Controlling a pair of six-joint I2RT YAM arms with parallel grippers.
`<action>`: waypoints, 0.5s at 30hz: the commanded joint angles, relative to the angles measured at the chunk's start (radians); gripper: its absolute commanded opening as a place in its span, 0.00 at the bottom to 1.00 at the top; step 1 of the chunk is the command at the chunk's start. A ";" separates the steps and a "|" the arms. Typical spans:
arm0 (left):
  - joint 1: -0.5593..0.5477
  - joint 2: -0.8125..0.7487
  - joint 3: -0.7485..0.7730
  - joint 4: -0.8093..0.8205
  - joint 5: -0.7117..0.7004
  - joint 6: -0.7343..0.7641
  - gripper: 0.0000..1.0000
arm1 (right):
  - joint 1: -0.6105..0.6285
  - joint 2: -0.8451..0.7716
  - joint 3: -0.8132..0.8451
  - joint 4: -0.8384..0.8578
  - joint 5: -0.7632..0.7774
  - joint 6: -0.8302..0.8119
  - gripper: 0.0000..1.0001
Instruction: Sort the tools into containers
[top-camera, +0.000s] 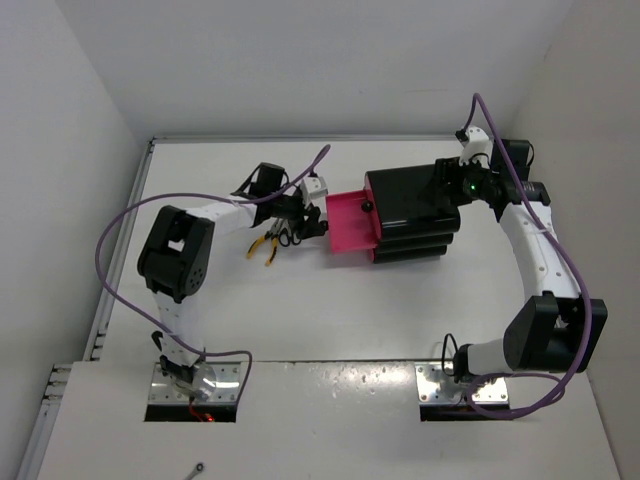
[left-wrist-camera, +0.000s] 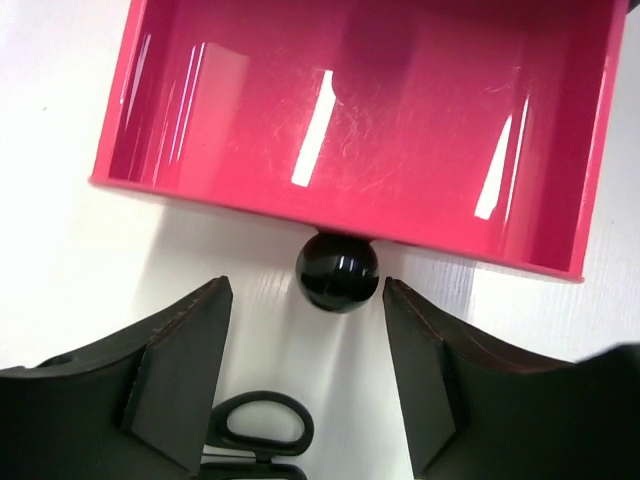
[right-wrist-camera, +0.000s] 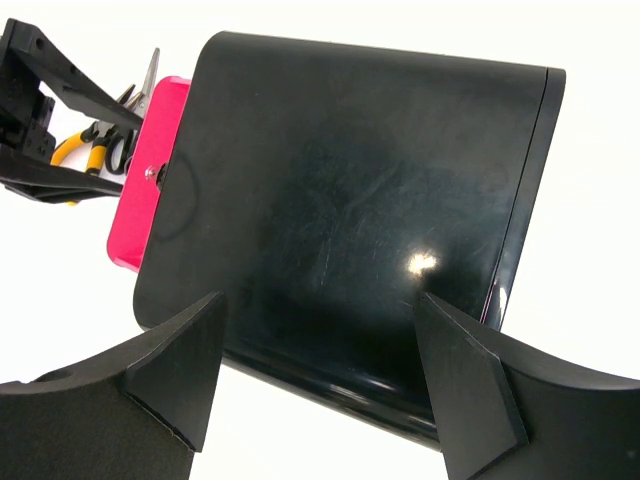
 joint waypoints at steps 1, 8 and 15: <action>0.012 -0.036 0.029 -0.008 0.007 -0.014 0.69 | 0.006 -0.022 0.005 0.005 0.001 0.007 0.75; 0.041 -0.105 0.116 -0.050 -0.015 -0.202 0.78 | 0.006 -0.022 0.015 0.005 0.001 -0.002 0.75; 0.147 -0.223 0.129 -0.264 -0.181 -0.534 1.00 | 0.006 -0.051 -0.004 0.027 0.001 0.010 0.75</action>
